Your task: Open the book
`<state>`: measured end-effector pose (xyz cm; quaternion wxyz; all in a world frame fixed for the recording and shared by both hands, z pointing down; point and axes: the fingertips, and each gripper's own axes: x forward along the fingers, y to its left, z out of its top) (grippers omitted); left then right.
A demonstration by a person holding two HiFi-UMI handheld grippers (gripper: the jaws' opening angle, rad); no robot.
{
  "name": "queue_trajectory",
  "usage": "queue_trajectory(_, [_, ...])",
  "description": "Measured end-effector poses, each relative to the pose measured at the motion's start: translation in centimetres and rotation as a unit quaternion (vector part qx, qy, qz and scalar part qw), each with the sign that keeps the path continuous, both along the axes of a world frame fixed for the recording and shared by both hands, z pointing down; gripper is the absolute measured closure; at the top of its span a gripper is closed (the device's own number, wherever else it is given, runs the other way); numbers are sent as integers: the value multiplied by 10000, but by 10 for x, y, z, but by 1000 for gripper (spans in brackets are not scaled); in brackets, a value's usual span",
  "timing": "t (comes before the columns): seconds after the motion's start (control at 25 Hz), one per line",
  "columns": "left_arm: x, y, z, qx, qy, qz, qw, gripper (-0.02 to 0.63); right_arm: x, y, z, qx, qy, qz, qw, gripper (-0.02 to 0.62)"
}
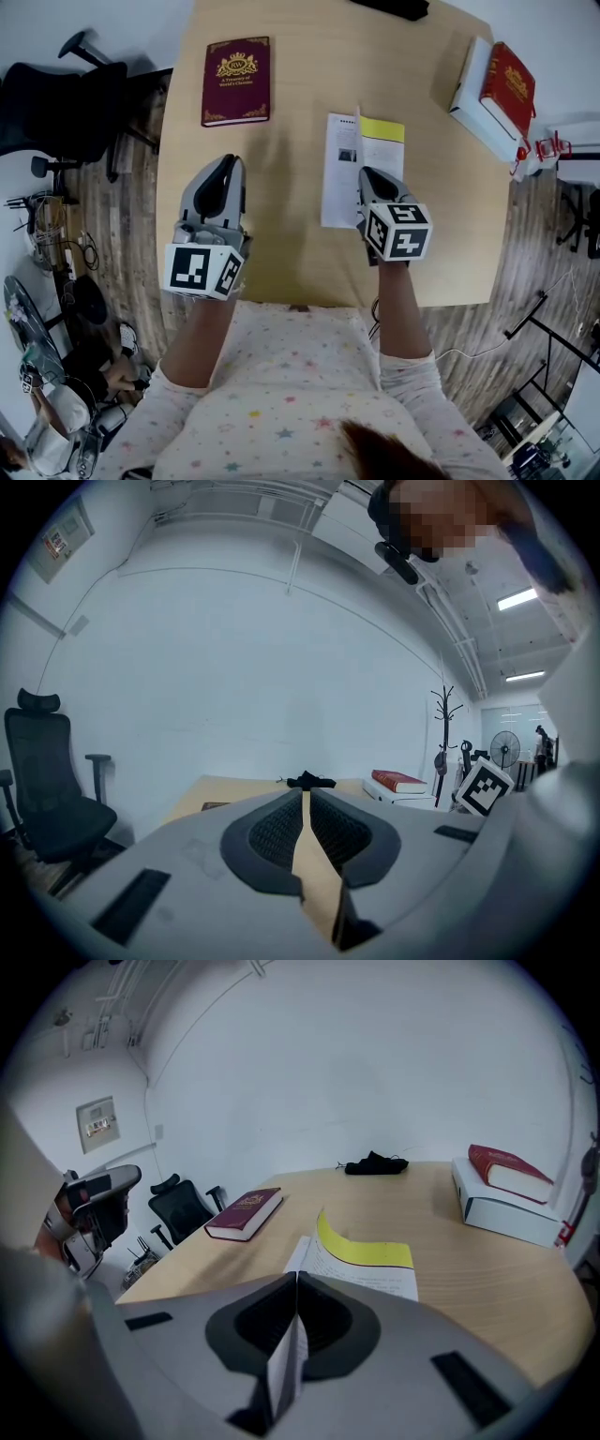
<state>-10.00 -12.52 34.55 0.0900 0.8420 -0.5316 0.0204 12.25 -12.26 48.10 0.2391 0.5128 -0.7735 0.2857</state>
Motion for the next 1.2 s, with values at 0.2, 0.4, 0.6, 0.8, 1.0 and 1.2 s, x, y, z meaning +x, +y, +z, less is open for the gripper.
queue_trajectory(0.2, [12, 1, 0, -9, 4, 86, 10000, 575, 14, 0, -6, 66, -4, 60, 10000, 589])
queue_trajectory(0.4, [20, 1, 0, 2, -19, 136, 9999, 577, 27, 1, -11, 116, 3, 128, 9999, 589])
queue_trajectory(0.6, [30, -2, -1, -2, -50, 199, 9998, 578, 43, 1, -14, 143, -5, 220, 9997, 589])
queue_trajectory(0.8, [38, -4, 1, -18, -70, 288, 9996, 578, 57, 1, -17, 181, 14, 309, 9994, 589])
queue_trajectory(1.0, [46, -8, 2, -28, -98, 372, 9993, 578, 72, 2, -19, 209, 51, 418, 9989, 589])
queue_trajectory(1.2, [53, -10, 2, -31, -108, 437, 9990, 578, 88, 4, -22, 248, 78, 543, 9982, 589])
